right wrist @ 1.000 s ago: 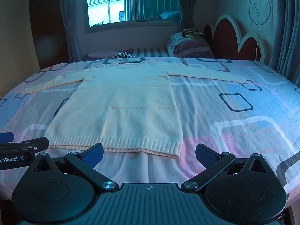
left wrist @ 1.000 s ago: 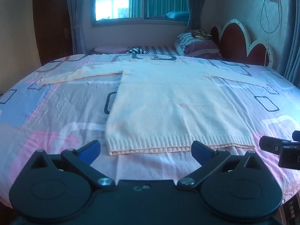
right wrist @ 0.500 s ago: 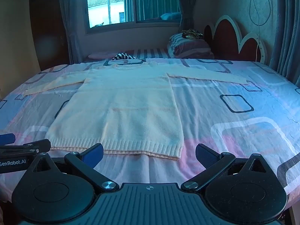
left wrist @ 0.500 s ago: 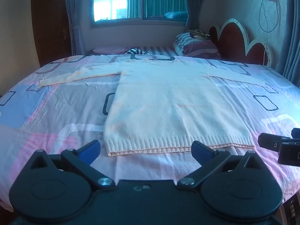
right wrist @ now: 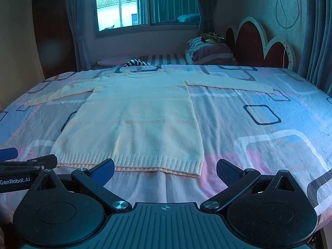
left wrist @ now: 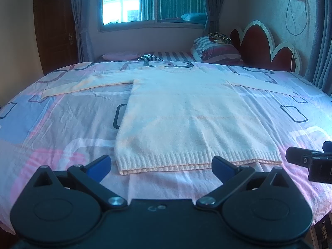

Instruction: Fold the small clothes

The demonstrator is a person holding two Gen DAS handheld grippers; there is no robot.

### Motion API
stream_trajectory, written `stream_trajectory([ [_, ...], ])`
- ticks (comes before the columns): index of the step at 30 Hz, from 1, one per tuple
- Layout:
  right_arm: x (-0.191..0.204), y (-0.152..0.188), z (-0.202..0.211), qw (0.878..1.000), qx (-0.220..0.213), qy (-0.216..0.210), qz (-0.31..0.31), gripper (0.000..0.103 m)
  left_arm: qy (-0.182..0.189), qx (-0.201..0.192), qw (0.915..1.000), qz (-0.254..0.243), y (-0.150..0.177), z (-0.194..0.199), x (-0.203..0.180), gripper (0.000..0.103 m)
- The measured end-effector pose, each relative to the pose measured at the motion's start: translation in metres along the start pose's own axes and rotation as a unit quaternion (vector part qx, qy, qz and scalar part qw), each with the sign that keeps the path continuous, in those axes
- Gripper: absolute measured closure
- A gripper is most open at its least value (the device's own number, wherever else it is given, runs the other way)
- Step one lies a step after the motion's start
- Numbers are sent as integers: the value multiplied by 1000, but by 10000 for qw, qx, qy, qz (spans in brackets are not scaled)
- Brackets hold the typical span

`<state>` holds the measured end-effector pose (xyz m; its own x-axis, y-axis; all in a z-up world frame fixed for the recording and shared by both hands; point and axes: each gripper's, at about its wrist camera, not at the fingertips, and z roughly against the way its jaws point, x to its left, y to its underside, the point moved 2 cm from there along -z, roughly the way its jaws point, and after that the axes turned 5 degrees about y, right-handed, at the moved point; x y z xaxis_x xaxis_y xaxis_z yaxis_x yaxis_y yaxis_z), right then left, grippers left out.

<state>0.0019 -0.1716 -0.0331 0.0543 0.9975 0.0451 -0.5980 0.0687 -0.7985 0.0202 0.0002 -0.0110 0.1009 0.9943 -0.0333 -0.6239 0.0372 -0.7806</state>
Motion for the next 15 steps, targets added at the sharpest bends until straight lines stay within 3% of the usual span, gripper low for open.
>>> stream_trajectory([
  [15, 1, -3, 1, 10000, -25, -17, -6, 0, -13, -17, 10000, 0, -2, 0, -1, 1],
])
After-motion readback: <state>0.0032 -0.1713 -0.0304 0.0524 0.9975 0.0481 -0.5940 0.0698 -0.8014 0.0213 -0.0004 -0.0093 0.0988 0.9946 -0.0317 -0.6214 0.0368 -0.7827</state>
